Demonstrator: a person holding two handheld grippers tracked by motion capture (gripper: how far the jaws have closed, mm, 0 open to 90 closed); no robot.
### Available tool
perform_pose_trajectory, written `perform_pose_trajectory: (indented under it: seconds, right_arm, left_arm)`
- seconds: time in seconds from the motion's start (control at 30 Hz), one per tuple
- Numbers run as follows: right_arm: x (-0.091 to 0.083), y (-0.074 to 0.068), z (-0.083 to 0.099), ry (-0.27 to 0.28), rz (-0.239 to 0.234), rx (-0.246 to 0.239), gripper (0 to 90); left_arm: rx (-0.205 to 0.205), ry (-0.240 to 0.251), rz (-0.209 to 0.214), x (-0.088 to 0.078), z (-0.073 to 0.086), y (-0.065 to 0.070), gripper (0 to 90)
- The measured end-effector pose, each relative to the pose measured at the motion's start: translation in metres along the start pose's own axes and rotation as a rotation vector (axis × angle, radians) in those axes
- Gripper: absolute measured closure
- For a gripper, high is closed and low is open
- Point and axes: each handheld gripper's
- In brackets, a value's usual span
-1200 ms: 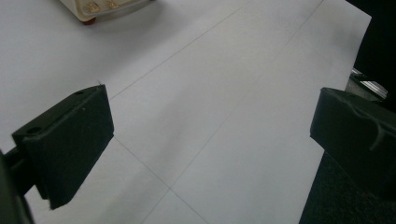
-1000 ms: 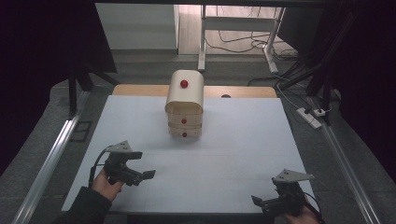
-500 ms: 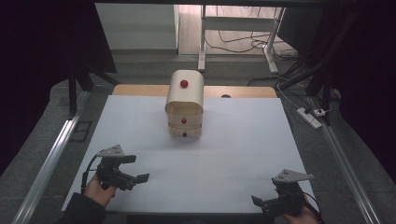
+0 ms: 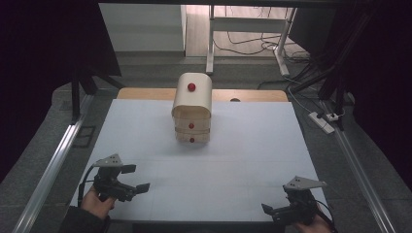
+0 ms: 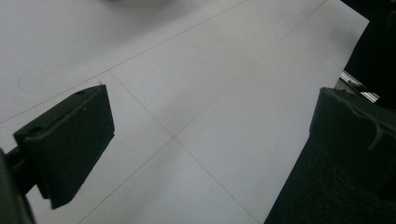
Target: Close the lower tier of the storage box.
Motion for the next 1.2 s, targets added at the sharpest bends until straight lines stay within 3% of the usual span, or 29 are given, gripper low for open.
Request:
perform_pose_trajectory:
  seconds: [1.2]
  right_arm:
    - [0.000,-0.001,0.000,-0.006,0.005,0.003,0.0]
  left_arm:
    - [-0.064,0.043,-0.069,-0.033,0.023,-0.009,0.1]
Point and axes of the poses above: each handheld gripper's, and its own axes: x roughly forward along the jaws, z roughly out of its underside, y roughly to its right, and after that the axes turned 13 degrees about -x, right-handed
